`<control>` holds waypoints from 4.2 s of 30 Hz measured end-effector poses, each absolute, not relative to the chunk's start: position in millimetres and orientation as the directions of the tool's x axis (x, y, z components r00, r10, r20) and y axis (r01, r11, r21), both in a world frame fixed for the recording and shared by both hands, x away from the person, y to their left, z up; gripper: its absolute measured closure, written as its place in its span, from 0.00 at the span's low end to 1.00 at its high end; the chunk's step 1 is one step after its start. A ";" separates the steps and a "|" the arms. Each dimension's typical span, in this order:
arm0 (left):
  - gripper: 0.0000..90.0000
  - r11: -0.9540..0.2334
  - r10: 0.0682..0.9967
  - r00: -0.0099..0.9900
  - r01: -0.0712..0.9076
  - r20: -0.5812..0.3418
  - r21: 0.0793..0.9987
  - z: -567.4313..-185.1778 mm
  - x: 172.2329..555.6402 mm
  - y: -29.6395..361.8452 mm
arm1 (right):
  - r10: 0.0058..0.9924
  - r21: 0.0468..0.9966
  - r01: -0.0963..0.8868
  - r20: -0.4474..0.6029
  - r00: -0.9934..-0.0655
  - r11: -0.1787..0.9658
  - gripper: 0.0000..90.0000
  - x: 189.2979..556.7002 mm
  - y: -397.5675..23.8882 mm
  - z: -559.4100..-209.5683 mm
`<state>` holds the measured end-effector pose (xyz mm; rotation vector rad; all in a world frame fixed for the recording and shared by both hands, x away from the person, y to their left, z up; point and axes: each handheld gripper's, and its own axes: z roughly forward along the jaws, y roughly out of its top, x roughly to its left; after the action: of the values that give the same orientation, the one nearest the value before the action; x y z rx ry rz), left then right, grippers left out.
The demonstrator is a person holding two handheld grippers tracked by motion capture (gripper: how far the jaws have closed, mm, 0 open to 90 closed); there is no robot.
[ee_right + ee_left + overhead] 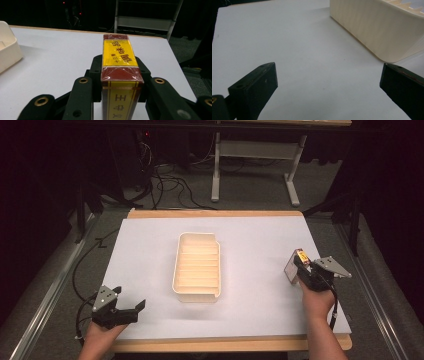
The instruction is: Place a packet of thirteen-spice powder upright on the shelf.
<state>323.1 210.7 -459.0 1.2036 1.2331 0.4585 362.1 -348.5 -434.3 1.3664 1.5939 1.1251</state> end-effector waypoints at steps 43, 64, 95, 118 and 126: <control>0.02 0.365 0.808 0.367 0.304 -0.462 0.880 -454.8 324.6 207.4 | 0.863 0.953 0.244 -0.032 -0.504 0.178 0.77 344.3 -296.5 -413.9; 0.02 0.354 0.804 0.380 0.313 -0.458 0.881 -456.5 325.7 207.4 | 0.746 0.961 0.191 -0.023 -0.665 0.200 0.77 339.8 -262.5 -405.8; 0.02 0.344 0.792 0.402 0.326 -0.459 0.880 -457.9 323.6 201.3 | 0.518 0.961 0.130 -0.015 -0.855 0.243 0.77 387.9 -240.5 -378.4; 0.02 0.351 0.787 0.412 0.316 -0.460 0.882 -455.4 321.8 203.7 | 0.337 0.959 0.073 -0.025 -0.941 0.275 0.77 416.6 -204.0 -374.2; 0.02 0.355 0.784 0.416 0.310 -0.461 0.882 -454.3 320.9 204.4 | 0.293 0.953 0.068 -0.023 -0.956 0.296 0.77 425.7 -193.6 -374.7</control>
<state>320.9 204.4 -454.3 1.2227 1.1567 0.4168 425.7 -193.6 -374.7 0.3343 2.3666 1.7247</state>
